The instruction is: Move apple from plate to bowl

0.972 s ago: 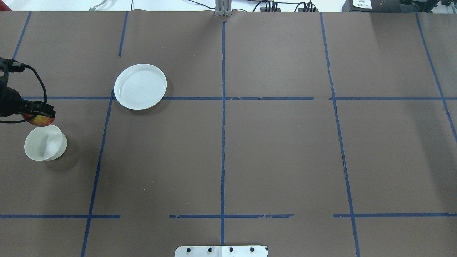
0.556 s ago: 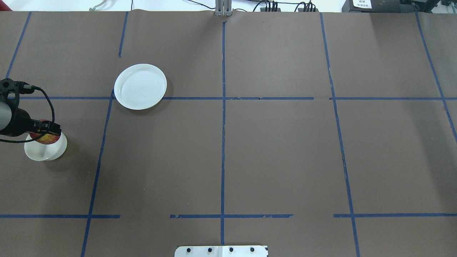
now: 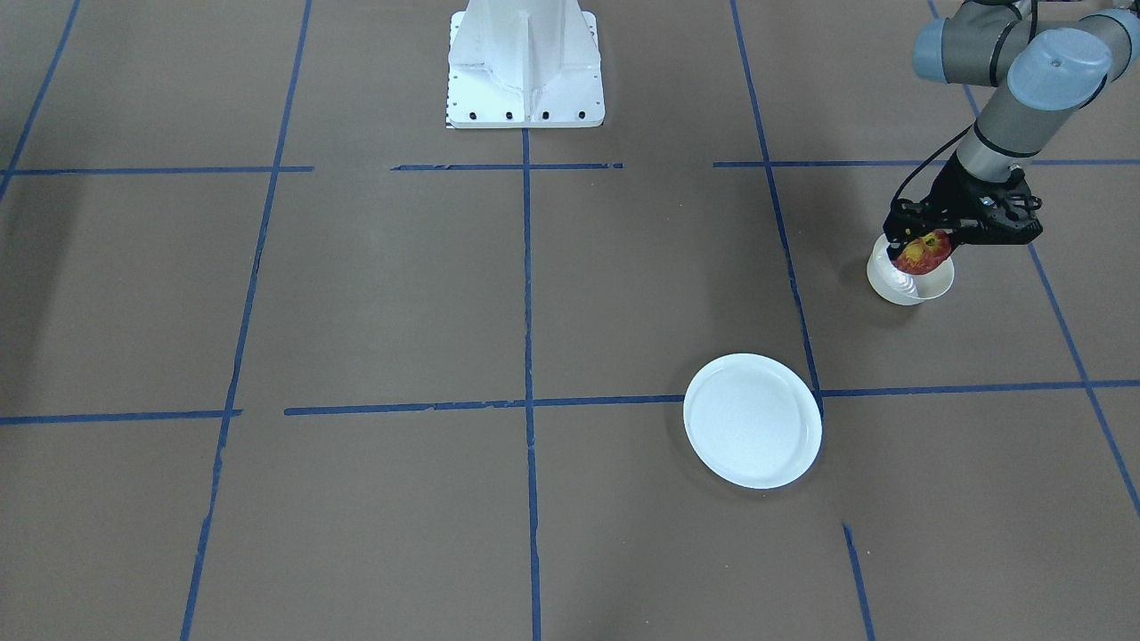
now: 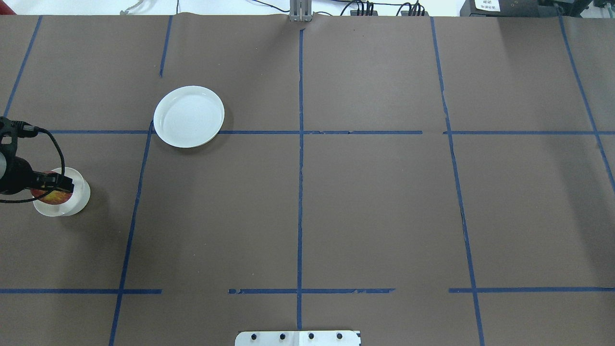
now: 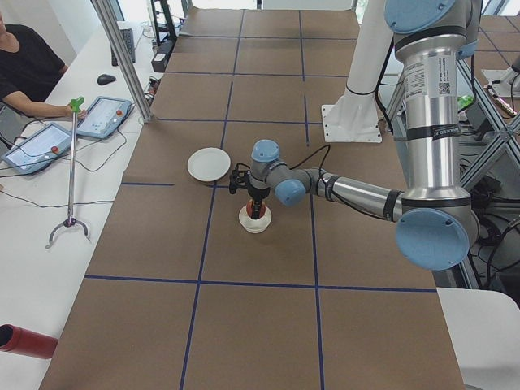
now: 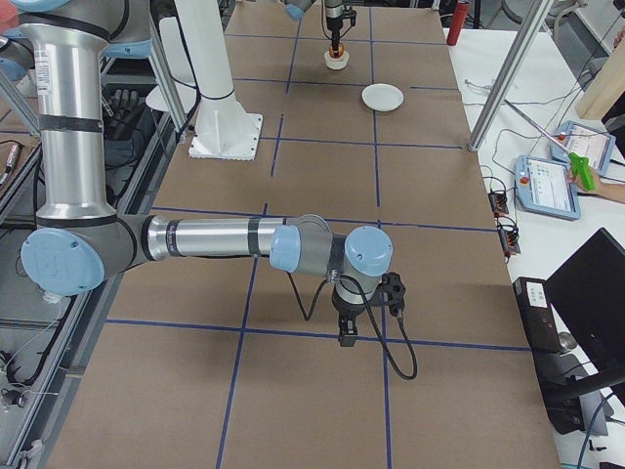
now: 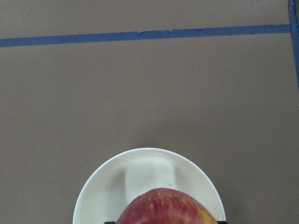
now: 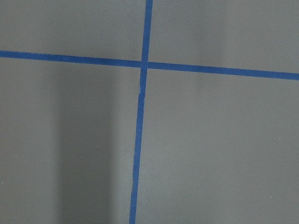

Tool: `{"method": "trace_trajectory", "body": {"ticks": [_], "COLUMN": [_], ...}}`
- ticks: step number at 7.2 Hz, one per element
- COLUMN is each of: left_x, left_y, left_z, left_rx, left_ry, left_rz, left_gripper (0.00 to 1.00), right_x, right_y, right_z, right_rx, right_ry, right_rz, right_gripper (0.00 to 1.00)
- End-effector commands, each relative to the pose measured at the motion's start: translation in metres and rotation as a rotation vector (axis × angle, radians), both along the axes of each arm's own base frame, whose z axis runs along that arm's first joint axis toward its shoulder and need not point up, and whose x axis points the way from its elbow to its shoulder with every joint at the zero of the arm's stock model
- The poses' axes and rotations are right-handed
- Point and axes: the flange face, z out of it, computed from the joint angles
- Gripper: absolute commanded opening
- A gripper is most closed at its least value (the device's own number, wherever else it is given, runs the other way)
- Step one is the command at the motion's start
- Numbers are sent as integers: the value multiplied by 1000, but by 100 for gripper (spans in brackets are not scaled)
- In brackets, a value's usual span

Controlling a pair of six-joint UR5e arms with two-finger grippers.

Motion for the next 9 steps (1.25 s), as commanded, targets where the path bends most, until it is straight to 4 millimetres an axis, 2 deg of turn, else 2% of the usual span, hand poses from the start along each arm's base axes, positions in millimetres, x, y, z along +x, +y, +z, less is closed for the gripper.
{"method": "trace_trajectory", "body": {"ticks": [1,2,3,5,6,7,9], "left_x": [0,1,1,1,-3,-7,-68], "left_y": [1,-1,-1,-1,-3,-1,-25], "left_z": [7,7,5,1,-15,-41,-64], "left_rx": [-10,-11,-11,-6,10,21,47], "left_ry": [-7,-6,-3,2,25,74,127], "left_rz": [0,1,-4,-5,-9,6,-81], "left_gripper": [16,90,100,100,100,100,100], "right_x": [0,0,0,0,0,0,0], "right_y": [0,0,0,0,0,0,0], "right_z": [0,0,0,0,0,0,0], "right_rx": [-1,0,0,0,-1,0,0], "right_ry": [0,0,0,0,0,0,0], "right_rz": [0,0,0,0,0,0,0], "right_gripper": [100,100,100,100,100,100,100]}}
